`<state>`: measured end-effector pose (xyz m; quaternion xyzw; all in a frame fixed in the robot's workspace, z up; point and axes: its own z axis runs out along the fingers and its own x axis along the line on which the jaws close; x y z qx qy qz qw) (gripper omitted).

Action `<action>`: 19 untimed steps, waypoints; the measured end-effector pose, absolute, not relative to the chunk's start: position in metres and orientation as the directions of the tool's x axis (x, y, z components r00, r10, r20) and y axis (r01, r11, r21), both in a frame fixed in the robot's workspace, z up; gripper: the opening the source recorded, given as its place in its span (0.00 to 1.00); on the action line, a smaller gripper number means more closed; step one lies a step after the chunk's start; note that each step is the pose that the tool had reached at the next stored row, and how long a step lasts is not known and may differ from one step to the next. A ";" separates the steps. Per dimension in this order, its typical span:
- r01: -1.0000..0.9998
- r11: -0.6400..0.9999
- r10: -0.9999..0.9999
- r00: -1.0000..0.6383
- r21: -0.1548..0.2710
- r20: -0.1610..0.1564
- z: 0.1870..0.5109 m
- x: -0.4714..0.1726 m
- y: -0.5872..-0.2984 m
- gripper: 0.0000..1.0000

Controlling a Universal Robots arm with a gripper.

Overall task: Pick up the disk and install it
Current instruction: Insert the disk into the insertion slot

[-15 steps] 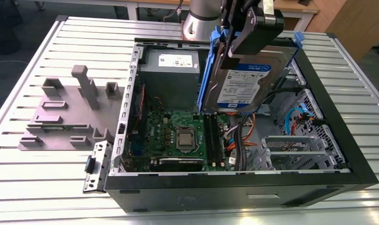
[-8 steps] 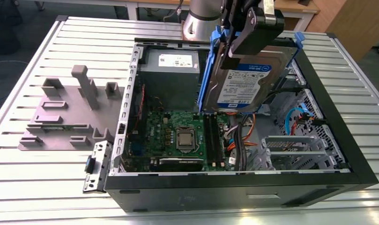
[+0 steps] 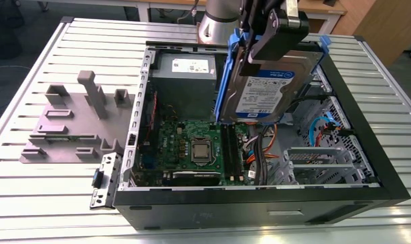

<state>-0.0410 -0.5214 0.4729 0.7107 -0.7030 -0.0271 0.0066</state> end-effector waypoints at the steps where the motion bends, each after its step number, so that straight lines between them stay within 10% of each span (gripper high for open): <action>1: -0.999 -0.012 -1.000 0.010 0.048 -0.029 0.473 -0.041 -0.523 0.37; 19: -0.999 -0.011 -1.000 0.010 0.048 -0.029 0.473 -0.041 -0.534 0.37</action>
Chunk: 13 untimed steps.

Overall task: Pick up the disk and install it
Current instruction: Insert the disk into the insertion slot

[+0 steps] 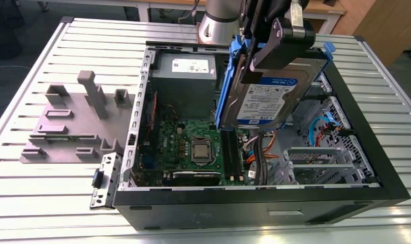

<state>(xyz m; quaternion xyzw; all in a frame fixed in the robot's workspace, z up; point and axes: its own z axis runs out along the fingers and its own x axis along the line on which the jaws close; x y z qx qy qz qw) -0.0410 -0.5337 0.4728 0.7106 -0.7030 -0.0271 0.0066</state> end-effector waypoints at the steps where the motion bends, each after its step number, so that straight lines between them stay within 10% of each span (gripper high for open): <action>1: -0.999 -0.012 -1.000 0.010 0.048 -0.029 0.473 -0.041 -0.534 0.37; 13: -0.999 -0.011 -1.000 0.010 0.048 -0.029 0.472 -0.033 -0.549 0.37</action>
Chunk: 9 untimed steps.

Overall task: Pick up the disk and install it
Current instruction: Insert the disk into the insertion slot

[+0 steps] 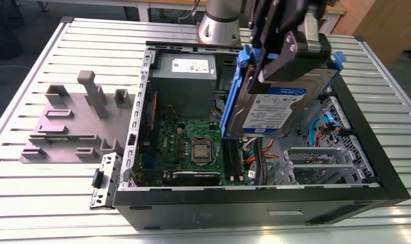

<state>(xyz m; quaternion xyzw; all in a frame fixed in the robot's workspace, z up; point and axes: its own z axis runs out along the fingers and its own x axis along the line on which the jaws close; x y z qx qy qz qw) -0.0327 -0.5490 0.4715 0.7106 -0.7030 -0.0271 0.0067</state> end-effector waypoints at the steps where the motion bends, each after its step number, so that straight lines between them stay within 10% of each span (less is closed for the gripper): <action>1: -0.999 -0.011 -1.000 0.010 0.048 -0.029 0.471 -0.029 -0.550 0.37; 9: -0.999 -0.012 -1.000 0.010 0.048 -0.029 0.469 -0.004 -0.552 0.37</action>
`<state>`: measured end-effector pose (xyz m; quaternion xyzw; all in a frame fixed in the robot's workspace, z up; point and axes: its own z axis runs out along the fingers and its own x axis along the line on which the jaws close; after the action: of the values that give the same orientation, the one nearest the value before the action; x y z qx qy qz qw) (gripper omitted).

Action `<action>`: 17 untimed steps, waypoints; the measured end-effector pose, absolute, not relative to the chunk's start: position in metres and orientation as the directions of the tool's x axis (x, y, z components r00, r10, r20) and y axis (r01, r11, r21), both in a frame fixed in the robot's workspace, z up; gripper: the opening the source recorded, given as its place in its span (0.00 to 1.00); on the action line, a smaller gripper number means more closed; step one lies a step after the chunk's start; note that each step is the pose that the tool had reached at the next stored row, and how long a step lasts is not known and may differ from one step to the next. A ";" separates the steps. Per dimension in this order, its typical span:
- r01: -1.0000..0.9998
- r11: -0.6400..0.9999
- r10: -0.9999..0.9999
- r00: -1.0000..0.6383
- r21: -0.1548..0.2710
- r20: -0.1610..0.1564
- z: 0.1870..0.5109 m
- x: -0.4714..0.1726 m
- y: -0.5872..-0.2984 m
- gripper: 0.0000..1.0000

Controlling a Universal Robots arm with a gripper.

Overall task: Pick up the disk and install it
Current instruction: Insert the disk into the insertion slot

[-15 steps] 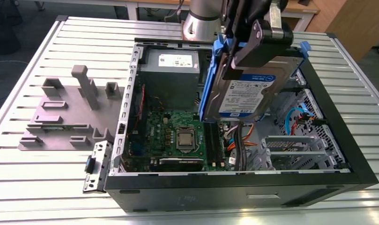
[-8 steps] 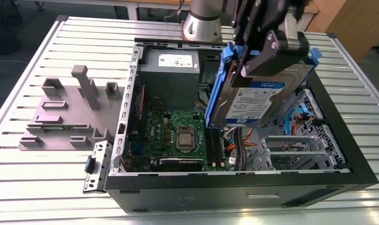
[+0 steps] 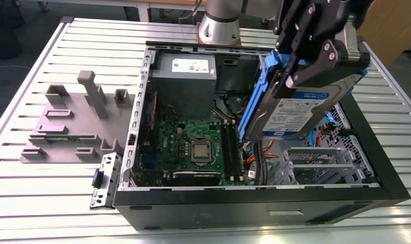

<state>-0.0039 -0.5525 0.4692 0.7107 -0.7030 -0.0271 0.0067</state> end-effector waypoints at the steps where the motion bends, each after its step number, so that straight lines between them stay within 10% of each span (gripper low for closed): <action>1: -0.999 -0.012 -1.000 0.010 0.048 -0.029 0.469 -0.003 -0.553 0.37; 17: -0.999 -0.011 -1.000 0.010 0.048 -0.029 0.466 0.000 -0.559 0.37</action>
<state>-0.0003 -0.5585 0.4665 0.7106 -0.7030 -0.0271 0.0067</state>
